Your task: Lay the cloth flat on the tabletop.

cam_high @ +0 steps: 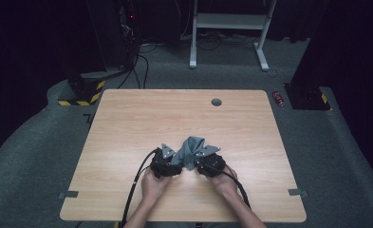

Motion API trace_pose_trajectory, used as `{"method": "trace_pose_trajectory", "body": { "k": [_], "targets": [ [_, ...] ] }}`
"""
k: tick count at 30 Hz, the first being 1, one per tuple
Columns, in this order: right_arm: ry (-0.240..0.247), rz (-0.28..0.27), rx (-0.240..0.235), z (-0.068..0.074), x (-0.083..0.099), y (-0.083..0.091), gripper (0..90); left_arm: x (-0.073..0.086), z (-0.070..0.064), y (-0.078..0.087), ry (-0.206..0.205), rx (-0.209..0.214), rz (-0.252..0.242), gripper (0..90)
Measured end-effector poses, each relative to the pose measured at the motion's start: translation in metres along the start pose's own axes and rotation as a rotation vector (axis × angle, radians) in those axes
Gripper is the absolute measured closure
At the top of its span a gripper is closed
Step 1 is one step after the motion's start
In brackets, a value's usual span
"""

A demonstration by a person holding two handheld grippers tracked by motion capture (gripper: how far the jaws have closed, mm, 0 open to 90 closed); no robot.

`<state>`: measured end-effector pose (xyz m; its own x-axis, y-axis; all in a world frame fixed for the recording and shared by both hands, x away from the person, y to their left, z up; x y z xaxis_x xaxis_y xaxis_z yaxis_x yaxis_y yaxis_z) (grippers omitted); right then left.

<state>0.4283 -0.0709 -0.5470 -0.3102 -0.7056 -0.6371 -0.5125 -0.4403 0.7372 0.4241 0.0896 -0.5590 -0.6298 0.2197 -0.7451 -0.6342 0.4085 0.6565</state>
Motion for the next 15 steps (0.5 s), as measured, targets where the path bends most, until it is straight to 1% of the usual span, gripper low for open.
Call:
{"method": "trace_pose_trajectory", "body": {
  "k": [2, 5, 6, 8, 9, 12, 15],
  "targets": [
    [-0.012, 0.016, -0.004, -0.004, 0.001, -0.002, 74.8, 0.0, 0.0, 0.0, 0.001, 0.0, 0.0, 32.4],
    [-0.033, 0.018, -0.008, -0.009, 0.002, -0.002, 84.8, 0.0, 0.0, 0.0, 0.0, 0.001, 0.0, 32.4],
    [-0.026, 0.021, -0.001, -0.011, 0.002, -0.002, 88.2, 0.0, 0.0, 0.0, 0.0, 0.0, 0.0, 32.4],
    [-0.031, 0.019, 0.007, -0.012, 0.002, -0.001, 89.8, 0.0, 0.0, 0.0, 0.001, 0.0, 0.0, 32.4],
    [-0.024, 0.016, 0.01, -0.014, 0.002, 0.0, 89.9, 0.0, 0.0, 0.0, 0.001, 0.0, 0.0, 32.4],
    [-0.045, -0.009, 0.026, -0.018, 0.001, 0.007, 89.9, 0.0, 0.0, 0.0, 0.0, 0.0, 0.0, 32.4],
    [-0.067, -0.039, 0.056, -0.026, 0.002, 0.017, 90.0, 0.0, 0.0, 0.0, 0.001, 0.0, 0.0, 32.4]
  ]
}}
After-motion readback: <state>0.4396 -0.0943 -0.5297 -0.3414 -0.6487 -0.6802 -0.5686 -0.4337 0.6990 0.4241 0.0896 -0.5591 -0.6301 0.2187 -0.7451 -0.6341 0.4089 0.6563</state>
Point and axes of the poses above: each handheld gripper's, and its own axes: y roughly backward along the jaws, x roughly out of its underside, z roughly to its left, the point moved 5 cm from there along -y, roughly forward along the jaws, and after that the axes turned 9 degrees about y, right-handed, at the moved point
